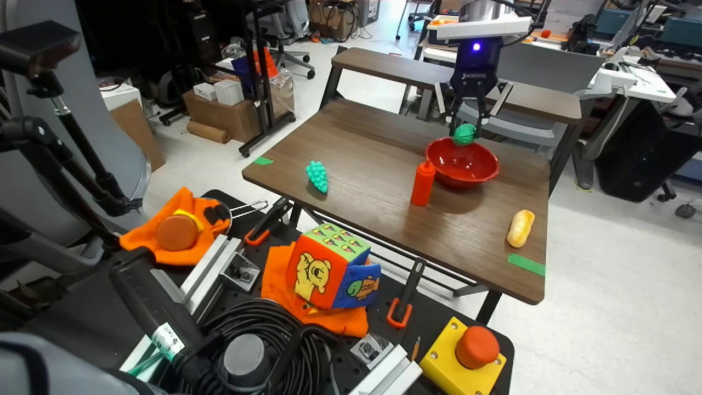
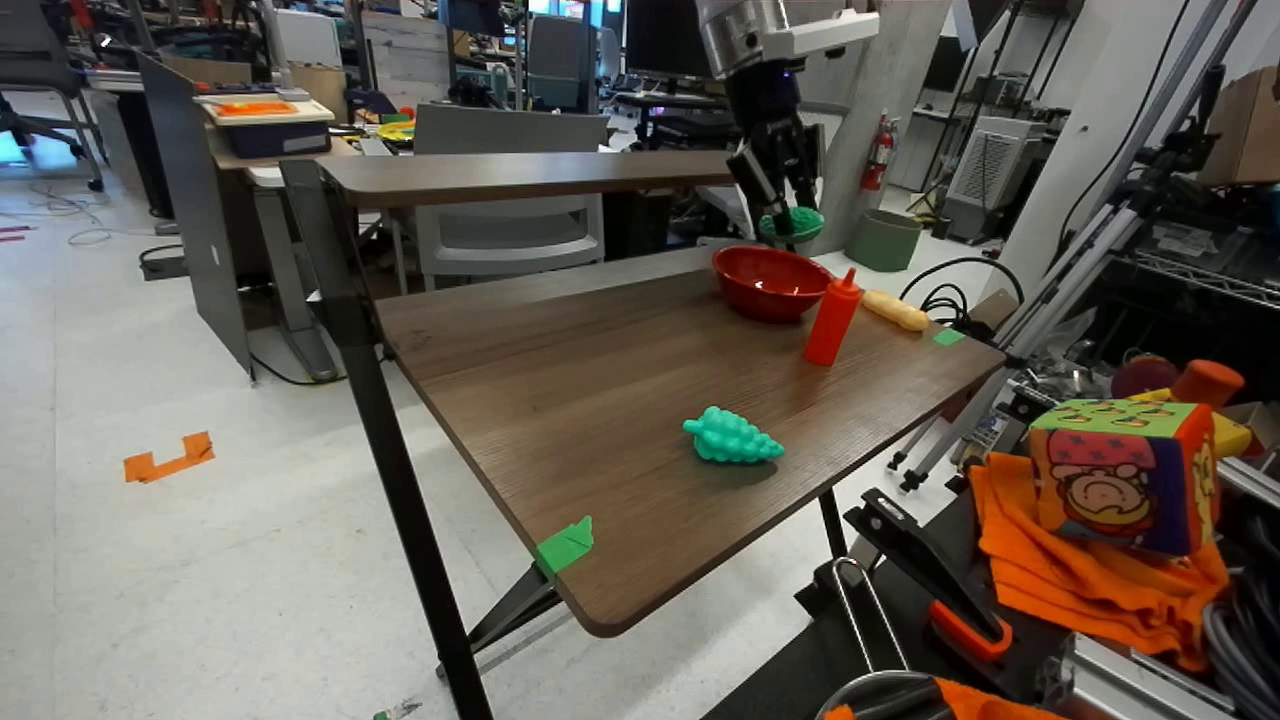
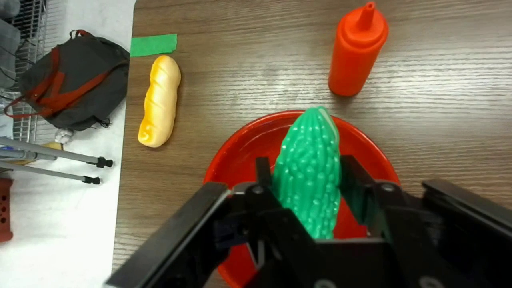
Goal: Pick up the green vegetable plush toy on the table and put it in the bowl
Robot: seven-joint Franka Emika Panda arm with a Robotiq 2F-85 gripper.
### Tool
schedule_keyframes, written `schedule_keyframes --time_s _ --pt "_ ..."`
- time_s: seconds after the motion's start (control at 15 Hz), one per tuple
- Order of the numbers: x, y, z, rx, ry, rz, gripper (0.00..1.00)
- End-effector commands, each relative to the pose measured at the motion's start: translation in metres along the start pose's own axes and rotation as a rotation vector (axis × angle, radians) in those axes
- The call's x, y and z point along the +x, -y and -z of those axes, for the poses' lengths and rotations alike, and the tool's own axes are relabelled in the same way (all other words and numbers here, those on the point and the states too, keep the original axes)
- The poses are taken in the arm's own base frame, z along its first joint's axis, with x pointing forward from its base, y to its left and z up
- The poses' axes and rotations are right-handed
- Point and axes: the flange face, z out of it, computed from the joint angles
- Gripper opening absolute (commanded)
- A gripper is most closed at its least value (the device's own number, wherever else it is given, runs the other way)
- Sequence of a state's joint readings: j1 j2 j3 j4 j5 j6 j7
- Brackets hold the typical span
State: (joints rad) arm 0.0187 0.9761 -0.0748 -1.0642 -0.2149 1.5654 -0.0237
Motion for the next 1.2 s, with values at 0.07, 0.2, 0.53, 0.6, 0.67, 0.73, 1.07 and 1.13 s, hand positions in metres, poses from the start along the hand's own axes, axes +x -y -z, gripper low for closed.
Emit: schedule_keyframes --time_s 0.07,0.2,0.53,0.6,0.67,0.73,1.07,1.13 --pt "0.015 0.003 -0.021 -0.024 0.081 0.061 0.21" --pt "0.019 0.005 -0.033 -0.019 0.121 0.082 0.21" --pt "0.026 0.009 -0.055 -0.04 0.194 0.088 0.21" --pt "0.027 0.009 -0.058 -0.047 0.203 0.086 0.21" --pt "0.028 0.009 -0.06 -0.053 0.213 0.084 0.21" --pt "0.028 0.009 -0.062 -0.052 0.222 0.085 0.68" --pt "0.027 0.006 -0.052 -0.053 0.217 0.094 0.98" --pt "0.027 0.006 -0.046 -0.052 0.199 0.099 1.0"
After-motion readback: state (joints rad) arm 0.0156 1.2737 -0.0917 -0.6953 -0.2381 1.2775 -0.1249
